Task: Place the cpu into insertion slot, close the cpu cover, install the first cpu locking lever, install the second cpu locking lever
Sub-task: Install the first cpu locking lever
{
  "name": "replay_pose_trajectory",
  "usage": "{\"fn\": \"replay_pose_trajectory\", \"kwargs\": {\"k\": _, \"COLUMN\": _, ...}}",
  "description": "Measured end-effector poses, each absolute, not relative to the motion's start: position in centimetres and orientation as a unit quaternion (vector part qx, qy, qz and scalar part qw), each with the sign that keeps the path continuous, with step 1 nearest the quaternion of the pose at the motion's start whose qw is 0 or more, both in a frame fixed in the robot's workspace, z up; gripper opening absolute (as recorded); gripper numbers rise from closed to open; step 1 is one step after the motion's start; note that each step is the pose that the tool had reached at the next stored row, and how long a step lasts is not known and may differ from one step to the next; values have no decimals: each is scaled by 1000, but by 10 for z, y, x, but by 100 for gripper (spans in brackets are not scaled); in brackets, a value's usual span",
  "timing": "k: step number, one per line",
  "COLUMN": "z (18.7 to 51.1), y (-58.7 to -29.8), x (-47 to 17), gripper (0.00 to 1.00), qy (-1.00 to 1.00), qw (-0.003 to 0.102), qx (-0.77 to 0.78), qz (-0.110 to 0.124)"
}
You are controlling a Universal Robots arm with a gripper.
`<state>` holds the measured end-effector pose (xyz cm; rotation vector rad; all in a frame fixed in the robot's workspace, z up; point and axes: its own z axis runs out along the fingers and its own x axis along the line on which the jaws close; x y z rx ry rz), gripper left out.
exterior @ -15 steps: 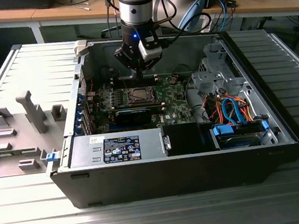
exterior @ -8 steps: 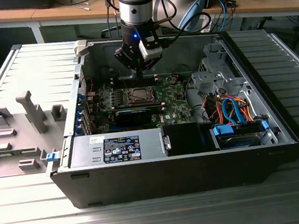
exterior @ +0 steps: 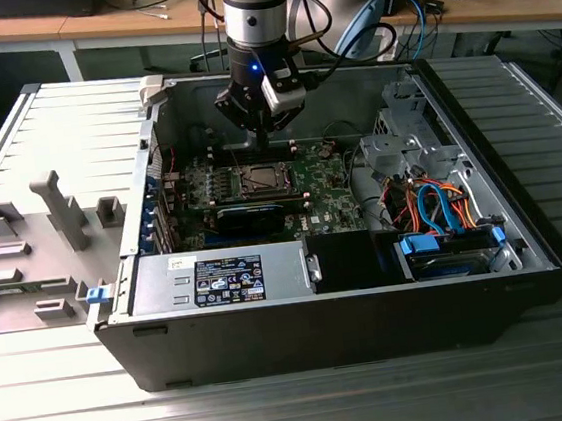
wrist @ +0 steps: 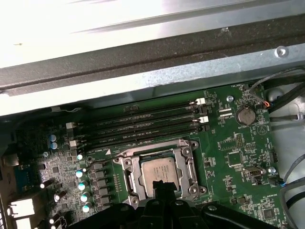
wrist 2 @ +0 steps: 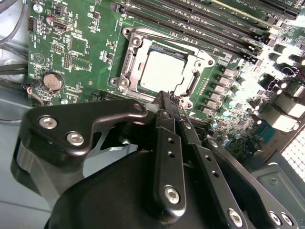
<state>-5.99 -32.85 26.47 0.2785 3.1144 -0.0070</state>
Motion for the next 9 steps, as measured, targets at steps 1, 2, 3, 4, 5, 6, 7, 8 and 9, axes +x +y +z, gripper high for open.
{"fn": "replay_pose_trajectory", "kwargs": {"k": 1, "z": 265, "y": -329, "x": -60, "gripper": 11, "qy": 996, "qw": 7, "qx": 88, "qz": -2}}
{"fn": "replay_pose_trajectory", "kwargs": {"k": 2, "z": 265, "y": -329, "x": -60, "gripper": 11, "qy": 996, "qw": 7, "qx": 87, "qz": -2}}
{"fn": "replay_pose_trajectory", "kwargs": {"k": 3, "z": 265, "y": -329, "x": -60, "gripper": 11, "qy": 996, "qw": 7, "qx": 86, "qz": -2}}
{"fn": "replay_pose_trajectory", "kwargs": {"k": 4, "z": 265, "y": -329, "x": -60, "gripper": 11, "qy": 996, "qw": 7, "qx": 85, "qz": -2}}
{"fn": "replay_pose_trajectory", "kwargs": {"k": 5, "z": 265, "y": -329, "x": -60, "gripper": 11, "qy": 996, "qw": 7, "qx": 84, "qz": -2}}
{"fn": "replay_pose_trajectory", "kwargs": {"k": 6, "z": 265, "y": -329, "x": -60, "gripper": 11, "qy": 997, "qw": 7, "qx": 83, "qz": -2}}
{"fn": "replay_pose_trajectory", "kwargs": {"k": 7, "z": 265, "y": -329, "x": -60, "gripper": 11, "qy": 997, "qw": 7, "qx": 83, "qz": -2}}
{"fn": "replay_pose_trajectory", "kwargs": {"k": 8, "z": 265, "y": -329, "x": -60, "gripper": 11, "qy": 997, "qw": 7, "qx": 81, "qz": -2}}
{"fn": "replay_pose_trajectory", "kwargs": {"k": 9, "z": 265, "y": -329, "x": -60, "gripper": 11, "qy": 997, "qw": 7, "qx": 81, "qz": -2}}
